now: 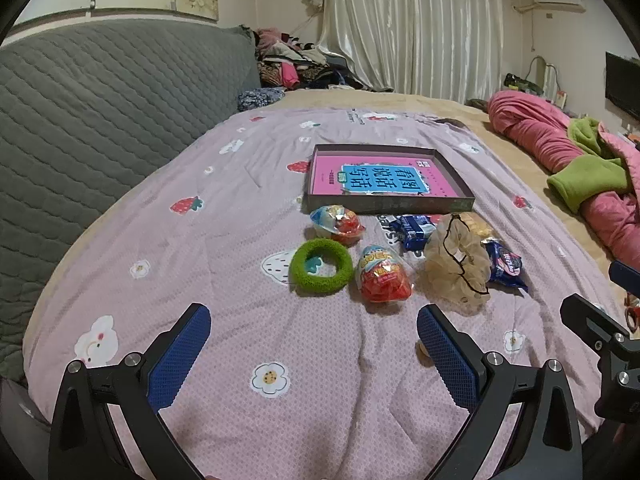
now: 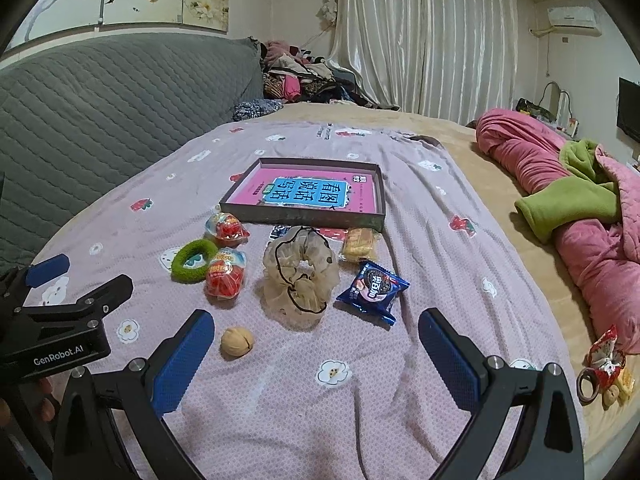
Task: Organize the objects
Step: 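Reach both tools toward the green hair tie and beige scrunchie, then grasp the green hair tie with the left tool while the right tool grasps the beige scrunchie, then carry both items over the pink book tray and release them inside, then withdraw both tools from the tray and move toward the walnut and cookie pack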
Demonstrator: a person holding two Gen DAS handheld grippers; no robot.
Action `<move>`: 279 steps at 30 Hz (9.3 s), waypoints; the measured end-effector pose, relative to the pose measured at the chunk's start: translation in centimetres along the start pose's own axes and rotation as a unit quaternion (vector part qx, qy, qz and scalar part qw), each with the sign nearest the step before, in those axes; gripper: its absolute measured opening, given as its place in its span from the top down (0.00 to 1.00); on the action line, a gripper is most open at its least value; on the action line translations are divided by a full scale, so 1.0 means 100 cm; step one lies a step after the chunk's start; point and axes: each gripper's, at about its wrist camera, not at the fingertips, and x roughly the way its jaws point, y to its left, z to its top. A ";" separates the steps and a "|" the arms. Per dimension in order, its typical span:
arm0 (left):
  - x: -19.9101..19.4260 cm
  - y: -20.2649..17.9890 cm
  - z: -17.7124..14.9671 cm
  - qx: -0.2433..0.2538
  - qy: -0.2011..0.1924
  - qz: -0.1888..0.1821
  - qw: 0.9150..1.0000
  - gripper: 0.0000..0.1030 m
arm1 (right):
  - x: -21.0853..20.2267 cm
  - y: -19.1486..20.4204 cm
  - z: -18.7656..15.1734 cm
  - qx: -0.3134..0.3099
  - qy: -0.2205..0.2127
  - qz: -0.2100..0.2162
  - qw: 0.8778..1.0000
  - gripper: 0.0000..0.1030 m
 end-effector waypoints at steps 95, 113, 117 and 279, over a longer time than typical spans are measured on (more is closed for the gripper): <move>0.159 0.016 0.045 0.025 0.068 -0.101 0.992 0.88 | 0.139 0.011 0.034 -0.016 0.067 0.021 0.997 0.80; 0.091 0.007 0.036 0.005 0.037 -0.104 0.994 0.88 | 0.083 0.017 0.043 -0.021 0.026 0.032 0.999 0.80; 0.075 -0.004 0.040 0.015 0.026 -0.101 0.994 0.88 | 0.069 0.012 0.046 -0.016 0.011 0.035 0.999 0.80; 0.056 -0.050 0.083 0.089 0.045 -0.017 0.995 0.01 | 0.038 -0.047 0.107 -0.048 0.061 0.035 0.996 0.04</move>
